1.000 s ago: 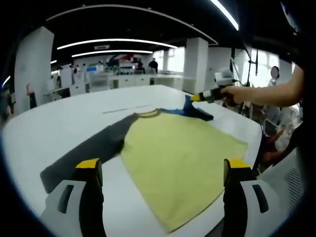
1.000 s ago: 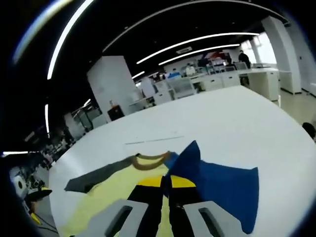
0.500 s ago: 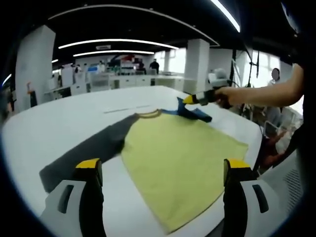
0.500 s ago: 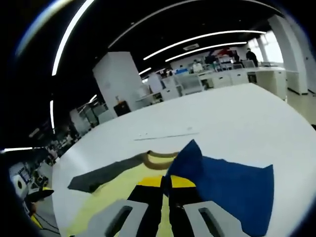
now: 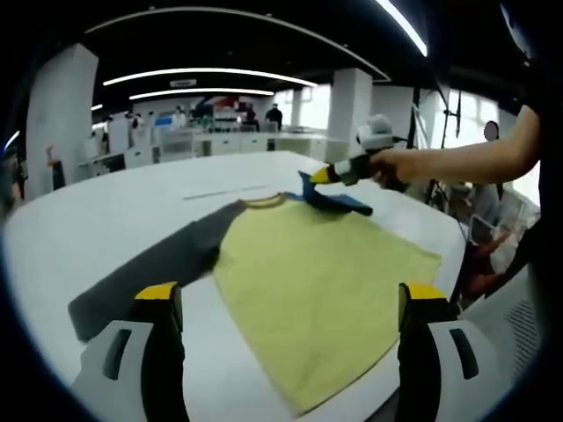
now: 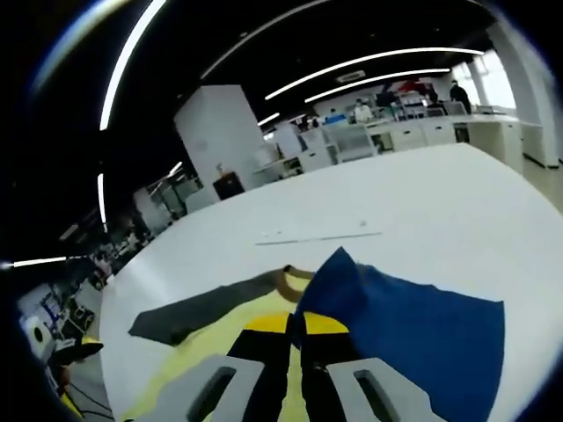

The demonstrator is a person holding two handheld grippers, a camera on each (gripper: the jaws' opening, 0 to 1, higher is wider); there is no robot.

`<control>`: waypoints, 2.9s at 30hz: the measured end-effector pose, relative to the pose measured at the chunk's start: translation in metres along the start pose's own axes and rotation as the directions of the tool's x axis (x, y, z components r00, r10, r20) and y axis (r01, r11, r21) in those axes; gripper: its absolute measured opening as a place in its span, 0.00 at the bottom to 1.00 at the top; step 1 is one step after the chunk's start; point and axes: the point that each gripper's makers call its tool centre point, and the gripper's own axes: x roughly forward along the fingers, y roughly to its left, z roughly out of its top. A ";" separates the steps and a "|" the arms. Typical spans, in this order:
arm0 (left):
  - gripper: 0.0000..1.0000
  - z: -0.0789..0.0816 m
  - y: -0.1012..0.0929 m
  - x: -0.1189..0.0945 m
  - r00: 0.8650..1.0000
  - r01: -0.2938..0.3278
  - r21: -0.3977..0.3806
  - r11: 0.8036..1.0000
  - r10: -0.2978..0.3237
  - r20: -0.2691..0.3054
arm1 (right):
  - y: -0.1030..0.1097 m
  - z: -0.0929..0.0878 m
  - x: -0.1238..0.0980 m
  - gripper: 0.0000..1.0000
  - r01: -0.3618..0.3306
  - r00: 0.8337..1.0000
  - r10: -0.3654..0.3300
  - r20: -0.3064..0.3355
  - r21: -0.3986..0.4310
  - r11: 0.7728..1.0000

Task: Fold the garment on the visible template until the final outline fits inside the template.

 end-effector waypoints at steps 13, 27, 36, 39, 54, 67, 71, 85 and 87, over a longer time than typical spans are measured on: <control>0.99 -0.001 0.004 -0.003 1.000 -0.004 -0.002 1.000 0.004 0.008 | 0.030 -0.008 0.018 0.00 -0.054 0.998 0.054 -0.029 -0.019 0.998; 0.99 -0.003 0.015 -0.008 1.000 -0.020 -0.005 1.000 0.020 0.010 | 0.058 -0.003 0.037 0.00 -0.106 0.994 0.104 -0.038 -0.043 0.993; 0.99 -0.005 0.023 -0.013 0.999 -0.048 -0.010 0.999 0.048 0.012 | 0.081 -0.001 0.052 0.00 -0.154 0.987 0.151 -0.053 -0.069 0.986; 0.99 -0.006 0.023 -0.014 0.998 -0.054 -0.011 0.998 0.055 0.008 | 0.088 -0.003 0.055 0.00 -0.167 0.985 0.163 -0.064 -0.078 0.983; 0.99 -0.007 0.026 -0.016 0.998 -0.064 -0.019 0.998 0.064 0.006 | 0.124 -0.017 0.061 0.00 -0.266 0.960 0.253 -0.121 -0.106 0.958; 0.99 -0.009 0.027 -0.017 0.998 -0.065 -0.024 0.998 0.065 0.010 | 0.143 -0.049 0.064 0.00 -0.328 0.933 0.291 -0.212 -0.166 0.930; 0.99 -0.009 0.028 -0.017 0.998 -0.066 -0.025 0.997 0.066 0.009 | 0.142 -0.058 0.070 0.00 -0.313 0.936 0.275 -0.220 -0.160 0.936; 0.99 -0.009 0.032 -0.020 0.997 -0.075 -0.025 0.997 0.075 0.014 | 0.153 -0.087 0.074 0.00 -0.334 0.914 0.292 -0.281 -0.112 0.936; 0.99 -0.008 0.033 -0.021 0.997 -0.080 -0.023 0.997 0.080 0.014 | 0.149 -0.084 0.073 0.06 -0.325 0.918 0.280 -0.281 -0.128 0.937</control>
